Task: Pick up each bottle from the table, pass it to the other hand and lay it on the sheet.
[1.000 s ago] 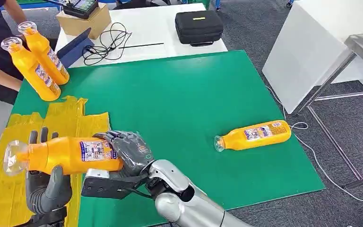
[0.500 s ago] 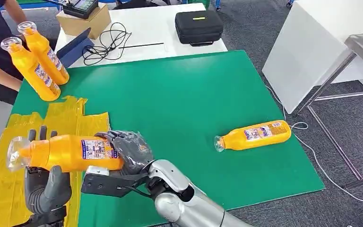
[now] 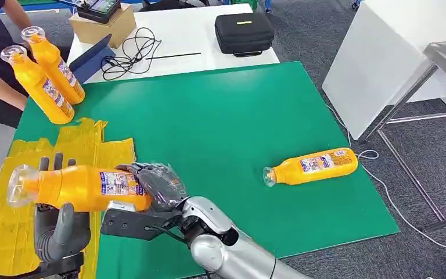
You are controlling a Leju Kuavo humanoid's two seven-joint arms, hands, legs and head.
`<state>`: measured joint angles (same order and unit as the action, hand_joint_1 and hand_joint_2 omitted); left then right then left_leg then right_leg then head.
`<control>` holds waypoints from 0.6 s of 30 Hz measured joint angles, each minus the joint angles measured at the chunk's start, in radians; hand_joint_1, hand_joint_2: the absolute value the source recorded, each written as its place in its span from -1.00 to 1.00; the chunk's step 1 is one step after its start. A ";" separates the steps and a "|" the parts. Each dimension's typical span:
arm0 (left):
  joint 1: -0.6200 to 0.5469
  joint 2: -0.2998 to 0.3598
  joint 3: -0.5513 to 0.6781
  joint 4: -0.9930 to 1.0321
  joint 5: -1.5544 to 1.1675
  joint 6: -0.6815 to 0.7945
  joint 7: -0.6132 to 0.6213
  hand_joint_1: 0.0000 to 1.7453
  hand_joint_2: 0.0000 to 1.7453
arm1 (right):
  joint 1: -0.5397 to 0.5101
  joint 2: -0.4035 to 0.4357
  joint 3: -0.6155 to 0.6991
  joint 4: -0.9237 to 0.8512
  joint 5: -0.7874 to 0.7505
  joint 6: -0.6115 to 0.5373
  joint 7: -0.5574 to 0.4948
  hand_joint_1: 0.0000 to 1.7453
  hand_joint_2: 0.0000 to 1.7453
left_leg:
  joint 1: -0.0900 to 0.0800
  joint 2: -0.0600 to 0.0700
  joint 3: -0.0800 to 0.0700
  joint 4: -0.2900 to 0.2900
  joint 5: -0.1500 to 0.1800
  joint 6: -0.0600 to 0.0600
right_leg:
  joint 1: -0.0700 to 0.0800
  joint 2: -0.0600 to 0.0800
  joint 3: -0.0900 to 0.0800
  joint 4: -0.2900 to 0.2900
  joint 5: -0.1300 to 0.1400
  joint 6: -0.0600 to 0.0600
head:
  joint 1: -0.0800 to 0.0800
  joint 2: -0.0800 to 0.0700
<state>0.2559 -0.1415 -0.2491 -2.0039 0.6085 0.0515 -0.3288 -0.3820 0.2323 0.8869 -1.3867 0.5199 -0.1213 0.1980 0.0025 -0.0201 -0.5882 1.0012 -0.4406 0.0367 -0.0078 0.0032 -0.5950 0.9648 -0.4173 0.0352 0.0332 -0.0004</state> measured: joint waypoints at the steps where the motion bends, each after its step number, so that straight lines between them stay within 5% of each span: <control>1: -0.001 0.000 -0.001 0.000 0.000 -0.002 0.002 -1.00 1.00 | 0.000 0.000 -0.001 0.000 -0.017 0.008 -0.005 1.00 1.00 | 0.000 0.000 0.000 0.000 0.000 0.000 | 0.000 0.000 0.000 0.000 0.000 0.000 | 0.000 0.000; 18: -0.022 0.000 -0.013 0.001 0.032 -0.011 0.034 -1.00 1.00 | -0.005 0.001 -0.021 0.015 -0.146 0.070 -0.010 1.00 1.00 | 0.000 0.000 0.000 0.000 0.000 0.000 | 0.000 0.000 0.000 0.000 0.000 0.000 | 0.000 0.000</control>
<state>0.2336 -0.1415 -0.2617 -2.0027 0.6409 0.0401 -0.2945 -0.3874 0.2335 0.8660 -1.3715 0.3739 -0.0511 0.1884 0.0025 -0.0201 -0.5882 1.0012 -0.4406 0.0367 -0.0078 0.0032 -0.5950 0.9648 -0.4172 0.0352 0.0332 -0.0004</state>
